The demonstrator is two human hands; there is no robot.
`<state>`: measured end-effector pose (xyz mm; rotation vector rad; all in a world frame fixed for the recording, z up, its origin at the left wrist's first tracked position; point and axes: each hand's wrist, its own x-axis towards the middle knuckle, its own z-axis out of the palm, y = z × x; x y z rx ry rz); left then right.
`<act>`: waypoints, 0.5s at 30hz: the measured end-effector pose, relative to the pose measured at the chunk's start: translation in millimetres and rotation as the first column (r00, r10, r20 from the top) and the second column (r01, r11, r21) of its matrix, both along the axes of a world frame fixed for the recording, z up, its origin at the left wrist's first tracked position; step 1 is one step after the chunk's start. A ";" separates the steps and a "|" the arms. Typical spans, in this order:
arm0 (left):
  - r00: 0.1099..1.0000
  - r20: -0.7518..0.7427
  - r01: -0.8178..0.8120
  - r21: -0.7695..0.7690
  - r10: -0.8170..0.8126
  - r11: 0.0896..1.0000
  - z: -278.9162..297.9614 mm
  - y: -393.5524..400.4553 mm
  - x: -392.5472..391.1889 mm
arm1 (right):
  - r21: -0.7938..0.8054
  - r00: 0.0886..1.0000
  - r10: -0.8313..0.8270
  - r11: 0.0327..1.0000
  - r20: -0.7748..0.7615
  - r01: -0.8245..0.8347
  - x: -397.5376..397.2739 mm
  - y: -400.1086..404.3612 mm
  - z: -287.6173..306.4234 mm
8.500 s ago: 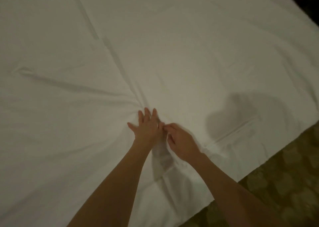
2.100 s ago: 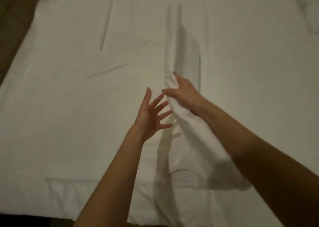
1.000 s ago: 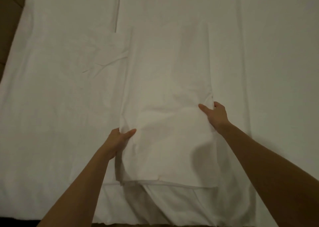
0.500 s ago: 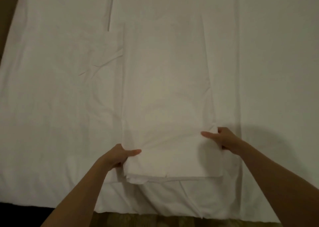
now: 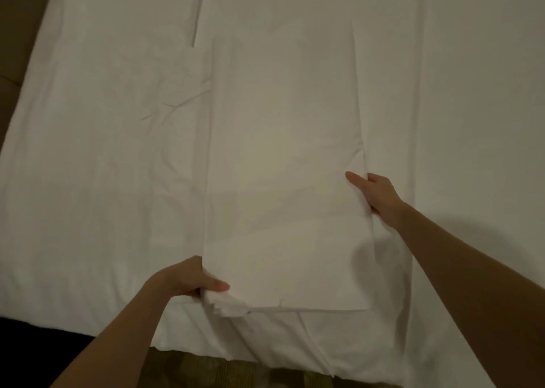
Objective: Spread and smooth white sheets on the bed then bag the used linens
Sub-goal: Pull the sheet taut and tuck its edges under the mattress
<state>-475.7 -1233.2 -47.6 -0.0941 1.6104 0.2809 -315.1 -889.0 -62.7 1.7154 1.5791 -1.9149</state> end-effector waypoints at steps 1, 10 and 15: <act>1.000 -0.007 -0.001 -0.019 0.001 1.000 -0.9 0.1 0.2 | -0.002 1.000 0.001 1.000 -0.007 -0.001 -1.6 1.5 0.5; 0.863 -0.343 -0.306 0.230 0.371 0.924 10.2 81.3 -61.6 | 0.066 0.998 0.054 0.996 -0.014 -0.053 -22.6 19.4 -7.5; 0.615 -0.643 -0.320 0.326 0.457 0.889 -20.9 117.0 -79.4 | 0.121 0.999 0.023 0.992 -0.032 -0.019 -32.6 25.1 -14.2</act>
